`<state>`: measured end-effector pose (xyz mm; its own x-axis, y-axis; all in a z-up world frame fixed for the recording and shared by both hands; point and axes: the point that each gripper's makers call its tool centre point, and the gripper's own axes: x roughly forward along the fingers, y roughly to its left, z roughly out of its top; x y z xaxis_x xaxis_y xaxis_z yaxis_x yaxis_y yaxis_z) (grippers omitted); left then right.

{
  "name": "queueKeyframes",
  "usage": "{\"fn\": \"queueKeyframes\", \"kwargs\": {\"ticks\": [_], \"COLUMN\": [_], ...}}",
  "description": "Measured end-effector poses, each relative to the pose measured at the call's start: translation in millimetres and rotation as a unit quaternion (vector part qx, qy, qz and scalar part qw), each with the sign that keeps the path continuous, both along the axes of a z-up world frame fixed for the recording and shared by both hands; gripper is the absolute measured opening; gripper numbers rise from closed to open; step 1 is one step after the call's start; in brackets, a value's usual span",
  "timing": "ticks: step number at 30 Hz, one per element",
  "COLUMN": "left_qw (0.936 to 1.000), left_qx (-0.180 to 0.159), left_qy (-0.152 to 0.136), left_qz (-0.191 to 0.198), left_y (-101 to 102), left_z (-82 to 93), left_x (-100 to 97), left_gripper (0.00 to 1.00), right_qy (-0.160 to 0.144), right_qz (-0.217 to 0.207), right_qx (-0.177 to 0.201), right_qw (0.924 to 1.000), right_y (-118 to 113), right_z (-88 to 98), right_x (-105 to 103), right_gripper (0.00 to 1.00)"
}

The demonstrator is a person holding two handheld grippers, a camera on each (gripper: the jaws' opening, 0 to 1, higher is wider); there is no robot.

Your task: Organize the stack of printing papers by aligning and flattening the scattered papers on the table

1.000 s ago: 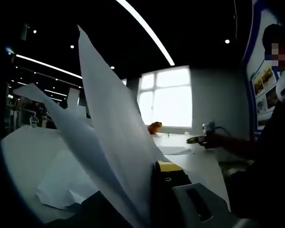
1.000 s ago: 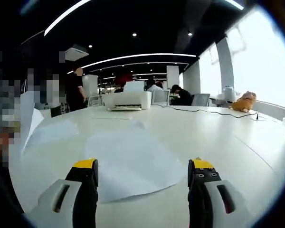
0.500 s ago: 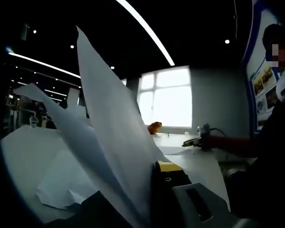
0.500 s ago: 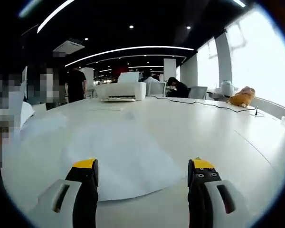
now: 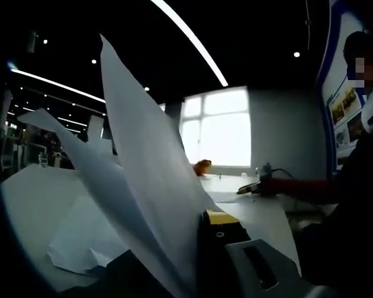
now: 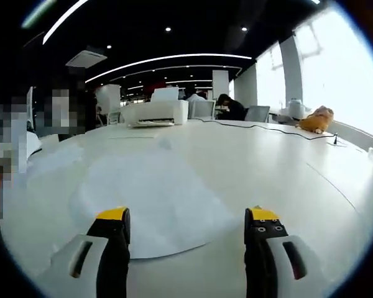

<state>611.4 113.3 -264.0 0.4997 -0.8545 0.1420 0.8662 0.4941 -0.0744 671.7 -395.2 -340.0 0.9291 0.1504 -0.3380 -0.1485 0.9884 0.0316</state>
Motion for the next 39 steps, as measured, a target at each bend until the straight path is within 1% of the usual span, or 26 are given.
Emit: {"fn": "queueKeyframes", "kwargs": {"ticks": [3,4,9,12,15,17,19,20,23,28,33,39], "left_qw": [1.0000,1.0000,1.0000,1.0000,1.0000,1.0000,1.0000,1.0000,1.0000,1.0000,1.0000,1.0000], "left_qx": [0.000,0.000,0.000,-0.001,-0.001,0.000,0.000,-0.001,-0.001,-0.002,-0.001,0.000], "left_qy": [0.000,0.000,-0.001,-0.001,0.000,-0.001,-0.001,-0.002,-0.002,-0.002,-0.002,-0.001], "left_qz": [0.000,0.000,0.000,-0.001,-0.001,-0.001,-0.001,-0.001,-0.001,-0.002,-0.002,-0.001], "left_y": [0.0,0.0,-0.2,-0.3,-0.4,-0.6,-0.8,-0.6,-0.3,-0.4,-0.4,-0.6], "left_z": [0.0,0.0,0.1,0.3,0.1,0.3,0.4,0.4,0.4,0.7,0.6,0.2], "left_x": [0.0,0.2,-0.2,-0.4,-0.3,-0.7,-1.0,-0.8,-0.6,-1.0,-0.9,-0.5], "left_gripper": [0.08,0.08,0.08,0.08,0.08,0.08,0.08,0.08,0.08,0.08,0.08,0.08], "right_qy": [0.001,0.005,0.025,0.026,0.024,0.023,0.022,0.023,0.022,0.021,0.017,0.017], "right_qz": [0.001,0.003,0.002,0.007,0.003,-0.003,0.001,0.002,0.000,0.014,0.034,0.051], "right_qx": [-0.003,-0.009,-0.010,-0.010,-0.010,-0.009,-0.006,-0.004,-0.004,-0.004,-0.010,-0.012], "right_qw": [1.0000,0.9999,0.9996,0.9996,0.9997,0.9997,0.9997,0.9997,0.9997,0.9997,0.9992,0.9985], "right_y": [-0.2,-1.9,-5.1,-3.1,-5.7,-8.4,-7.6,-6.9,-8.8,-3.9,3.6,9.9], "right_z": [-0.7,-2.8,-11.3,-12.6,-13.1,-13.4,-13.3,-13.8,-15.4,-16.4,-15.2,-13.7], "right_x": [0.1,1.0,2.7,2.3,4.3,5.4,8.6,9.3,12.9,14.7,12.7,9.4], "right_gripper": [0.69,0.69,0.68,0.68,0.65,0.57,0.43,0.41,0.40,0.30,0.20,0.09]}}
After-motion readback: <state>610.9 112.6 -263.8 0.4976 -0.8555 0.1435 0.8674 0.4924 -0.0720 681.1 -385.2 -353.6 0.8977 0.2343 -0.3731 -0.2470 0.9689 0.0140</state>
